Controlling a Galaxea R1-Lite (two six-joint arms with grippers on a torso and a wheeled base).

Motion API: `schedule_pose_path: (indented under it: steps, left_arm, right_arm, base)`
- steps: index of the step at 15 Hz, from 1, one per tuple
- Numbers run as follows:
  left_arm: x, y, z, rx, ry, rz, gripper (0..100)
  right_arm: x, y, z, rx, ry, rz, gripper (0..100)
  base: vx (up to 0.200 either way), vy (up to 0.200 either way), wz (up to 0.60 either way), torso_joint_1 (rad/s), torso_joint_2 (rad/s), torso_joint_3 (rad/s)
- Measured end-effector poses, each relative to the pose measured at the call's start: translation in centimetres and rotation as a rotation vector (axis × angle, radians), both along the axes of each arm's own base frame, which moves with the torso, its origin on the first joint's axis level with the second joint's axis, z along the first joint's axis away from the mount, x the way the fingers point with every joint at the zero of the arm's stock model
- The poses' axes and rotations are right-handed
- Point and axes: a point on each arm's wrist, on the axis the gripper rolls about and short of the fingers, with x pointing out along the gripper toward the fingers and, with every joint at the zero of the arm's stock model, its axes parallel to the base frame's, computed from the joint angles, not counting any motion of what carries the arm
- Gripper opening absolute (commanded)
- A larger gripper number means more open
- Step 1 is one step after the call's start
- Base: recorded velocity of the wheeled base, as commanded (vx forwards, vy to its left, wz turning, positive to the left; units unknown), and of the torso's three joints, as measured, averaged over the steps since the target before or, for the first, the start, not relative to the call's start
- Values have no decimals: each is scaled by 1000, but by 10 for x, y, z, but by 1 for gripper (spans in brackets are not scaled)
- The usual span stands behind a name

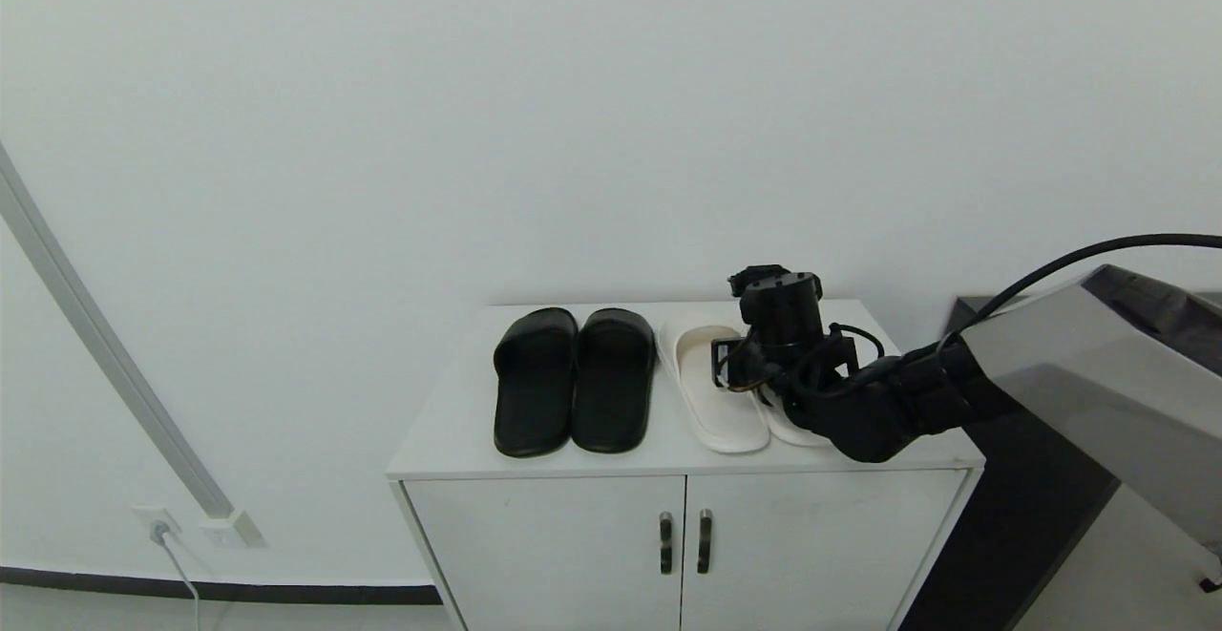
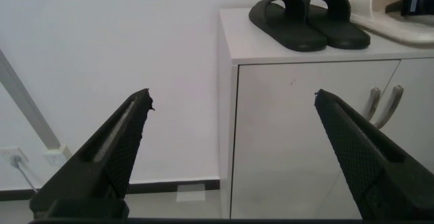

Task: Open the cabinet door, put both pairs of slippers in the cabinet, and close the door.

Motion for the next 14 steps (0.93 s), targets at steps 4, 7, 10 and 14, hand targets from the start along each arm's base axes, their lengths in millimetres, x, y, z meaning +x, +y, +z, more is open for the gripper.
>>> schedule_pose_path:
  steps: [4,7,10,14]
  left_arm:
    - [0,0,0,-11,0,1,100]
    - [0,0,0,-12,-1,1,100]
    - [0,0,0,-11,0,1,100]
    - [0,0,0,-11,-1,2,100]
  right_arm:
    - [-9,-3,12,3,-9,27,0]
    - [-38,-14,34,-12,-15,119,0]
    - [-90,-36,58,-15,-5,257,0]
    - [-169,-69,59,-13,65,464,0]
  base:
    - [0,0,0,0,0,0]
    - [0,0,0,0,0,0]
    - [0,0,0,0,0,0]
    - [0,0,0,0,0,0]
